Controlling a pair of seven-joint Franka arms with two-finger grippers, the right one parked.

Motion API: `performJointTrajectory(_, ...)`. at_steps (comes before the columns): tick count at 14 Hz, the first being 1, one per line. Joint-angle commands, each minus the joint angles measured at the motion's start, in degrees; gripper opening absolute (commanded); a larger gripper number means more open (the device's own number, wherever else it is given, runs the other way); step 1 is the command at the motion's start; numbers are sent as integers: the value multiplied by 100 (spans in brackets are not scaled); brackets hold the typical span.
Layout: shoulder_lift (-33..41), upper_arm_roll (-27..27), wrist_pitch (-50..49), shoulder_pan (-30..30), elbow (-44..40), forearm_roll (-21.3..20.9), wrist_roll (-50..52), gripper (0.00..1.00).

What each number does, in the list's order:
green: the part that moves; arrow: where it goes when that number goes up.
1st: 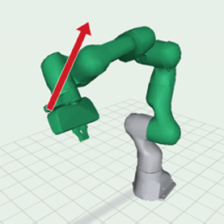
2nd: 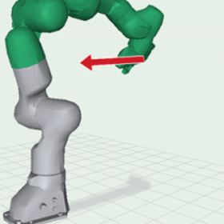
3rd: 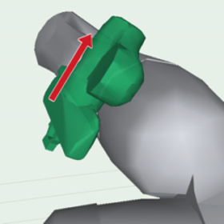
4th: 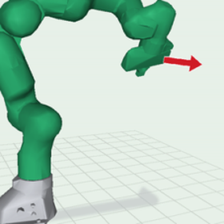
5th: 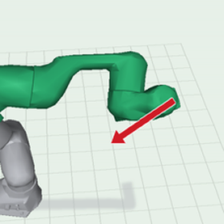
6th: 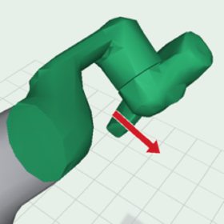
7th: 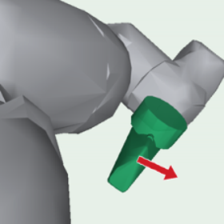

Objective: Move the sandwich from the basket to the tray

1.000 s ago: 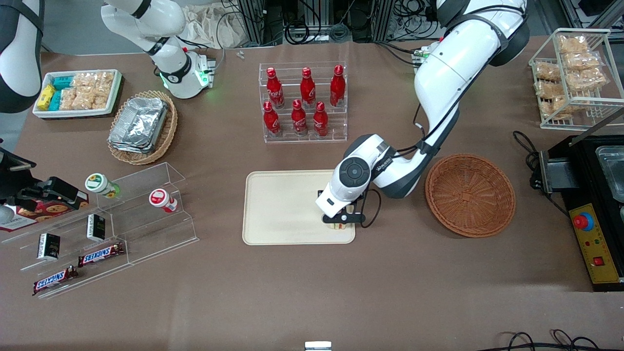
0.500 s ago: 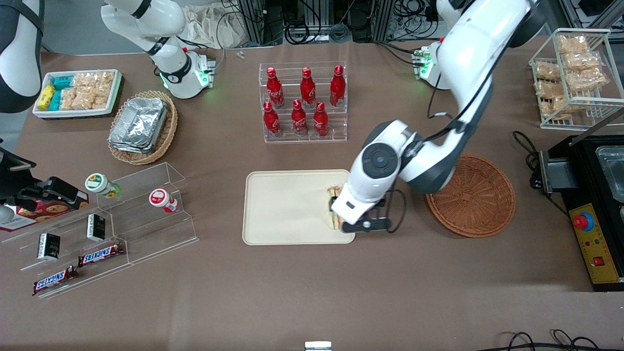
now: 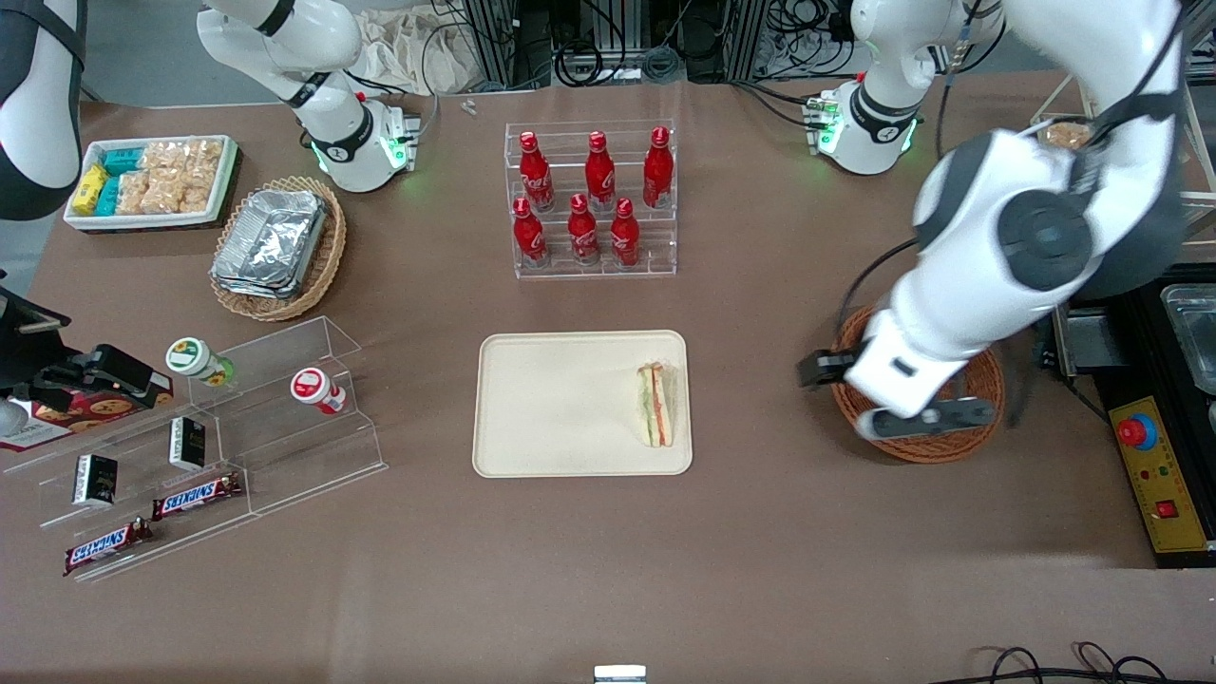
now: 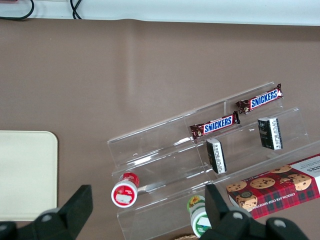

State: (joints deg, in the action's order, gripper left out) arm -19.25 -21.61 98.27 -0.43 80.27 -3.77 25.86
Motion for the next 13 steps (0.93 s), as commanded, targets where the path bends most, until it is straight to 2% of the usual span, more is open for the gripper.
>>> performJointTrajectory(1,623,760,-36,-1,576,350,-1079,100)
performJointTrajectory(5,1422,1755,104,8,1577,588,-2768,100)
performJointTrajectory(9,1933,2133,570,-63,2474,562,-3543,100)
performJointTrajectory(13,1549,2161,159,-98,1819,448,-3903,100)
